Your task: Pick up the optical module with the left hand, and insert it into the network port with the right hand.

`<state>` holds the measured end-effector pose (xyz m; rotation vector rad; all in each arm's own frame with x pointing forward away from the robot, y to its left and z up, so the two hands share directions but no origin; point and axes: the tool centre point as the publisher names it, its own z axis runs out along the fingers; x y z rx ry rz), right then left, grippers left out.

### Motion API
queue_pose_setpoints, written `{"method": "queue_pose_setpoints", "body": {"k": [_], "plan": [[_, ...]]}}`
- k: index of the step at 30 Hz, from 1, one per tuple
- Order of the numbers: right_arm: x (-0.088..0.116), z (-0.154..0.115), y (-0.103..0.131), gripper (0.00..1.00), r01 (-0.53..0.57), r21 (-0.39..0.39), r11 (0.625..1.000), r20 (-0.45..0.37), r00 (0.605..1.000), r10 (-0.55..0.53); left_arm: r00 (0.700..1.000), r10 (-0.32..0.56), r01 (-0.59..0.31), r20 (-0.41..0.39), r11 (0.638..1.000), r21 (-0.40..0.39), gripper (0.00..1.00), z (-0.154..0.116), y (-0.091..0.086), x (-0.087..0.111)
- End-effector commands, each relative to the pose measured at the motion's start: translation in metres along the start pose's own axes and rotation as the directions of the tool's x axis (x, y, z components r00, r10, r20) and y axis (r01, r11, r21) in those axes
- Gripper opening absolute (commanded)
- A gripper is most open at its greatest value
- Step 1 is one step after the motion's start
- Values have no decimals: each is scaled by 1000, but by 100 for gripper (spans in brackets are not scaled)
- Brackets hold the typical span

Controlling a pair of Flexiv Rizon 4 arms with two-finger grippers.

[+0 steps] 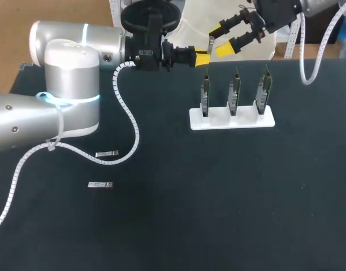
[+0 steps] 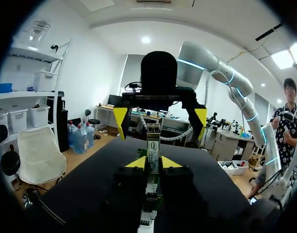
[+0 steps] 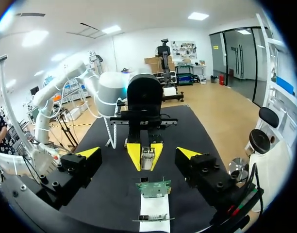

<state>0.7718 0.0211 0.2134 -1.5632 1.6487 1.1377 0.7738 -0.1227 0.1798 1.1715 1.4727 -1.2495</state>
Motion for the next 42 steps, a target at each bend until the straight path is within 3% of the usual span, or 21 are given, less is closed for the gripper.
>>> {"method": "queue_pose_setpoints", "body": {"k": [1,22,35,42], "plan": [[-2,4,4,100,7,126,992,-3,1000,-7,1000,1,-1,3,1000,1,0,0,1,1],[-6,0,1,100,23,127,992,-48,999,-17,1000,1,-1,3,1000,1,0,0,1,1],[-4,1,-3,100,11,70,997,-68,998,-6,1000,1,-1,3,1000,1,0,0,1,1],[-4,-1,-8,100,7,79,997,-69,998,-2,1000,1,-1,3,1000,1,0,0,1,1]]}}
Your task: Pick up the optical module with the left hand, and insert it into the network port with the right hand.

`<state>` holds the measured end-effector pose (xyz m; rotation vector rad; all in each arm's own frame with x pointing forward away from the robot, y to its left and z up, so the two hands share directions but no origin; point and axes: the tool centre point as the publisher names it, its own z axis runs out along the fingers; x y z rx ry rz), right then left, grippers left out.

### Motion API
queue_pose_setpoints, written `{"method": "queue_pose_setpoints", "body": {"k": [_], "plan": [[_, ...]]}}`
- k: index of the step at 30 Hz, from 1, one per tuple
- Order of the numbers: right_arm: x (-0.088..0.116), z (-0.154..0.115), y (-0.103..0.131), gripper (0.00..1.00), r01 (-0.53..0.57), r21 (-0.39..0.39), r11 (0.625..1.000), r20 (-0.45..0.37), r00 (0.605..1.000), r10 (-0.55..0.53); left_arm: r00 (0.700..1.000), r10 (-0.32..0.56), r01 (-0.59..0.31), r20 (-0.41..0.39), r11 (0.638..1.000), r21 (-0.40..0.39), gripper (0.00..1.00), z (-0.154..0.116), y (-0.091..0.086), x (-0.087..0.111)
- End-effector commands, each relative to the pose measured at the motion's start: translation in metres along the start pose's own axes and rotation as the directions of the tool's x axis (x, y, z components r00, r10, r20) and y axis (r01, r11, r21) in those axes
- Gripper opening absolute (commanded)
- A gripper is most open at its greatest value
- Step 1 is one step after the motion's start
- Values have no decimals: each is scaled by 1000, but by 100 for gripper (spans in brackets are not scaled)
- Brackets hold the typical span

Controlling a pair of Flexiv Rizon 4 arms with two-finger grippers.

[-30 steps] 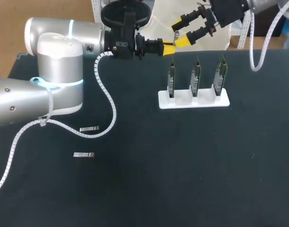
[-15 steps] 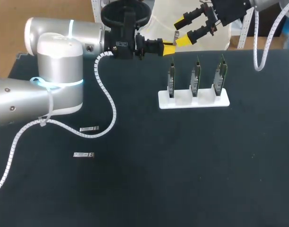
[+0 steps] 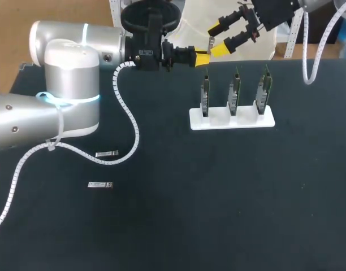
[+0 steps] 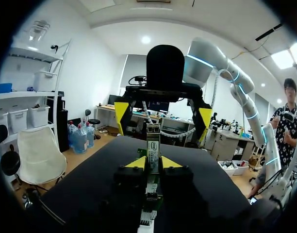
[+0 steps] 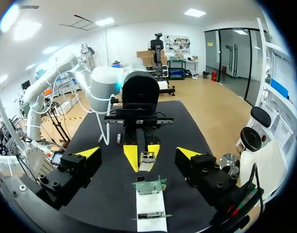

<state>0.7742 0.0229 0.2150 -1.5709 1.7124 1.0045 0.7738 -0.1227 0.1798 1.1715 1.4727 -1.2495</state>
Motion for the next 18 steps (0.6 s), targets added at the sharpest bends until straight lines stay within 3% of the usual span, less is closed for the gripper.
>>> {"method": "queue_pose_setpoints", "body": {"k": [1,5,6,7,8,9,18], "plan": [[-2,-2,-6,100,-6,-7,1000,4,1000,6,1000,1,-1,3,1000,1,0,0,1,1],[-2,-3,-7,100,-5,-15,1000,1,1000,5,1000,1,-1,3,1000,1,0,0,1,1],[-2,-2,-8,82,-5,-18,1000,0,1000,5,1000,1,-1,3,1000,1,0,0,1,1],[-2,-2,-8,44,-6,-18,1000,-1,1000,6,1000,1,-1,3,1000,1,0,0,1,1],[-2,-1,-8,14,-8,-19,1000,-3,1000,8,1000,1,-1,3,1000,1,0,0,1,1],[-2,0,-8,0,-8,-21,1000,-4,1000,8,1000,1,-1,3,1000,1,0,0,1,1],[-1,2,-9,0,-9,-30,1000,-13,1000,9,1000,1,-1,3,1000,1,0,0,1,1]]}}
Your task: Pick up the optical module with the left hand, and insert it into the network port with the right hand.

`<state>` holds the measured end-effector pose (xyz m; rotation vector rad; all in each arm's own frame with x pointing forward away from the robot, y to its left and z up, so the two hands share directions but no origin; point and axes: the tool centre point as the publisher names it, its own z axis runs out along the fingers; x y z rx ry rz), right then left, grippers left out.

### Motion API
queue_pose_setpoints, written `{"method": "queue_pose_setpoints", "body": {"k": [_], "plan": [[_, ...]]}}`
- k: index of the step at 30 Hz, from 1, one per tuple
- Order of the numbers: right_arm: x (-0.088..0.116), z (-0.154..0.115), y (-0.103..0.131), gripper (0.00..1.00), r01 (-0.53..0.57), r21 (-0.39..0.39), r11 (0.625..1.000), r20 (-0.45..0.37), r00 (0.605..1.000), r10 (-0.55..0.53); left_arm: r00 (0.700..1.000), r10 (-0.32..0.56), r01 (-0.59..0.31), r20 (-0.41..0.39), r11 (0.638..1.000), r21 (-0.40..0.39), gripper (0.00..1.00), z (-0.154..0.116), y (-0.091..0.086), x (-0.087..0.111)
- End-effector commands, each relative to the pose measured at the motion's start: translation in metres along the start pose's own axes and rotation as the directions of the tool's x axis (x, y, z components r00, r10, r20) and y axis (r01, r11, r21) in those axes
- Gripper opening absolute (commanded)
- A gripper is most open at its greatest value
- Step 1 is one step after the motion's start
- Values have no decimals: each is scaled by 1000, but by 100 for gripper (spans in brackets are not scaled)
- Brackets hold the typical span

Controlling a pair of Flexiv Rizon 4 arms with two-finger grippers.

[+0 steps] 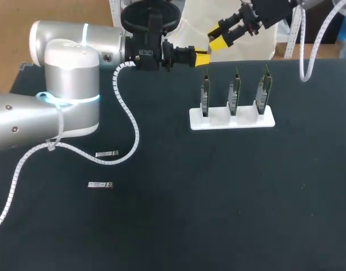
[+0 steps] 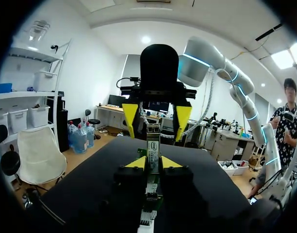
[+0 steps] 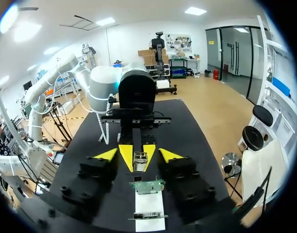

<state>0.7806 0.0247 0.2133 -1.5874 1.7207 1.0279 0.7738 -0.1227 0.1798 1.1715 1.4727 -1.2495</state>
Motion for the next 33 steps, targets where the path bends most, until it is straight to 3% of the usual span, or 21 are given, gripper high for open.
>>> {"method": "queue_pose_setpoints", "body": {"k": [1,15,16,17,28,33], "plan": [[-1,0,-2,0,-1,-5,1000,-4,1000,1,1000,1,-1,3,1000,1,0,0,1,1],[1,1,-1,0,-3,-7,1000,0,1000,3,1000,1,-1,3,1000,1,0,0,1,1],[1,1,-1,0,-3,-6,1000,1,1000,3,1000,1,-1,3,1000,1,22,0,1,1],[1,1,-1,0,-4,-6,1000,3,1000,4,1000,1,-1,3,1000,1,100,0,1,1],[1,-1,0,0,-4,-1,1000,8,1000,4,1000,4,-4,-5,1000,-9,100,-2,0,1],[1,-1,2,0,0,-1,1000,9,1000,0,997,42,-45,-60,998,-39,100,-12,-4,2]]}}
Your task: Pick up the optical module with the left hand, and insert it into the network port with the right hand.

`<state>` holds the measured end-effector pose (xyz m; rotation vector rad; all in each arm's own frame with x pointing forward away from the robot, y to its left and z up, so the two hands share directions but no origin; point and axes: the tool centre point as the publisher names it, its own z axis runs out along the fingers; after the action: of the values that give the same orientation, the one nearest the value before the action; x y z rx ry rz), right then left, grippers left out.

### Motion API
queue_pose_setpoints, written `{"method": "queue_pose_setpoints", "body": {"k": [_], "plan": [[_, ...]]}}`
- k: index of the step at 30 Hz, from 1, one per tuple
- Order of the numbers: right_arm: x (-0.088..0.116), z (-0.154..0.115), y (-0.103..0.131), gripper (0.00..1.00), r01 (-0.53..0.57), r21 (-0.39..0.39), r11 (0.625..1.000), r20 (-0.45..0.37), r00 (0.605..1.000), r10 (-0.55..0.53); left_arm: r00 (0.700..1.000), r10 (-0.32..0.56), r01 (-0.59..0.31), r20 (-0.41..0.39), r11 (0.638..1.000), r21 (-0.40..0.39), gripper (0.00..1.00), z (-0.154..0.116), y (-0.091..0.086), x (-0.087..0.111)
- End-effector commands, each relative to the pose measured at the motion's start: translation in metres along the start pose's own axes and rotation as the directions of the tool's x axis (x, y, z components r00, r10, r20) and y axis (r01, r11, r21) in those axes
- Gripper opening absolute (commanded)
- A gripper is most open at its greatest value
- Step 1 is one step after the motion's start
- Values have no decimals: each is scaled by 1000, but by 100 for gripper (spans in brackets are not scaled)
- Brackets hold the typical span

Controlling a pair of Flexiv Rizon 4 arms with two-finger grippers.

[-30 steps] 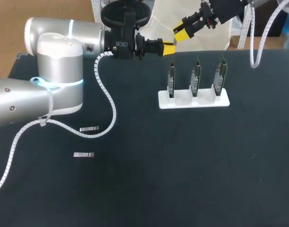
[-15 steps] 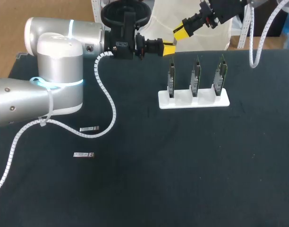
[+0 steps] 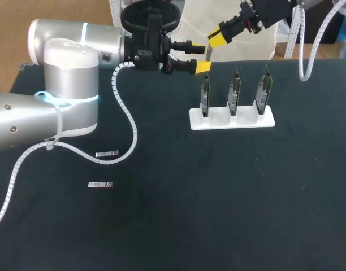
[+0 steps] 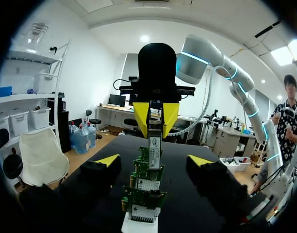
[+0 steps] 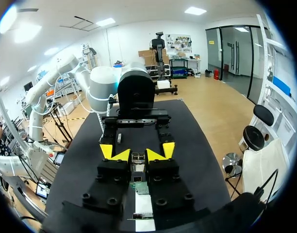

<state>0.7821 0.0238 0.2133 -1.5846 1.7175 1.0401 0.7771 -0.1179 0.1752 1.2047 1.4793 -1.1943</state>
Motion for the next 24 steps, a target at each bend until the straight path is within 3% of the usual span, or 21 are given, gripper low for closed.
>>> {"method": "queue_pose_setpoints", "body": {"k": [1,12,24], "plan": [[0,0,4,0,3,6,1000,2,1000,-3,999,15,-16,-43,999,-30,100,-11,-9,-2],[0,-1,8,0,11,2,1000,-8,1000,-11,963,90,-118,-252,988,-99,100,-36,-14,23],[1,-3,14,0,16,4,1000,-12,1000,-16,948,35,-75,-317,991,-115,100,-40,-3,37]]}}
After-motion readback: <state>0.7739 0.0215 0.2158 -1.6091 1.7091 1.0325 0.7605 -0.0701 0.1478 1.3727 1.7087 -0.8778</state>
